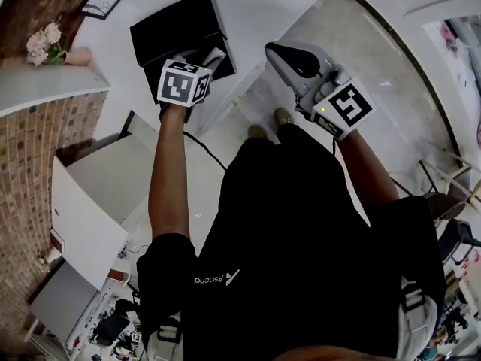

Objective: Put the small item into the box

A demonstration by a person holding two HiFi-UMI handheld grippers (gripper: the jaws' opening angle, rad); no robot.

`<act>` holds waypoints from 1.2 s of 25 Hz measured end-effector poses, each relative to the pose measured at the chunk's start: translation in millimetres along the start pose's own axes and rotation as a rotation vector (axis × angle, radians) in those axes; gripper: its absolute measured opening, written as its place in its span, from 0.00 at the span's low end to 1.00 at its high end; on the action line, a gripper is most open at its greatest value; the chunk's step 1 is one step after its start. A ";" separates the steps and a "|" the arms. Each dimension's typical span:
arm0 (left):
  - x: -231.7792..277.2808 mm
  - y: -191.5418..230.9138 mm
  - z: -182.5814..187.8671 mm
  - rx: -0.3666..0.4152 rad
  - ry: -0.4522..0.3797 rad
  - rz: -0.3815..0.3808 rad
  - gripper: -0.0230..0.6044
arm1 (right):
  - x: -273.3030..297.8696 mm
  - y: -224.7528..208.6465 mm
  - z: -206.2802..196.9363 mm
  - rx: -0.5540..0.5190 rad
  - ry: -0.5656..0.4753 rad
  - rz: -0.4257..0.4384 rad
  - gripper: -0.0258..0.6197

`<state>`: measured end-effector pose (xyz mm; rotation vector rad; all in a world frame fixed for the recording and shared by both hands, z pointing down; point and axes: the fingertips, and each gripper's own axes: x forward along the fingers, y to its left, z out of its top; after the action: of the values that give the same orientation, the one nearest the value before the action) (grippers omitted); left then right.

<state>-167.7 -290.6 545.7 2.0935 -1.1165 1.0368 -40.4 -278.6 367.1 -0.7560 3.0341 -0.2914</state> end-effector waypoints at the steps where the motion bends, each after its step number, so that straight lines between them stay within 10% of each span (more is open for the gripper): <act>1: -5.8 -1.4 3.4 -0.005 -0.024 0.004 0.32 | 0.5 2.0 1.5 0.002 0.000 0.005 0.04; 20: -179.8 -49.9 97.4 -0.014 -0.821 0.133 0.29 | 13.0 35.1 35.9 -0.035 -0.085 0.088 0.04; 30: -242.9 -94.6 107.5 0.064 -1.054 0.193 0.07 | 6.1 83.4 72.8 -0.088 -0.163 0.191 0.04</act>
<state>-133.9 -216.9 275.7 2.6706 -1.7757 -0.0695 -81.2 -222.1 280.9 -0.4615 2.9497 -0.0896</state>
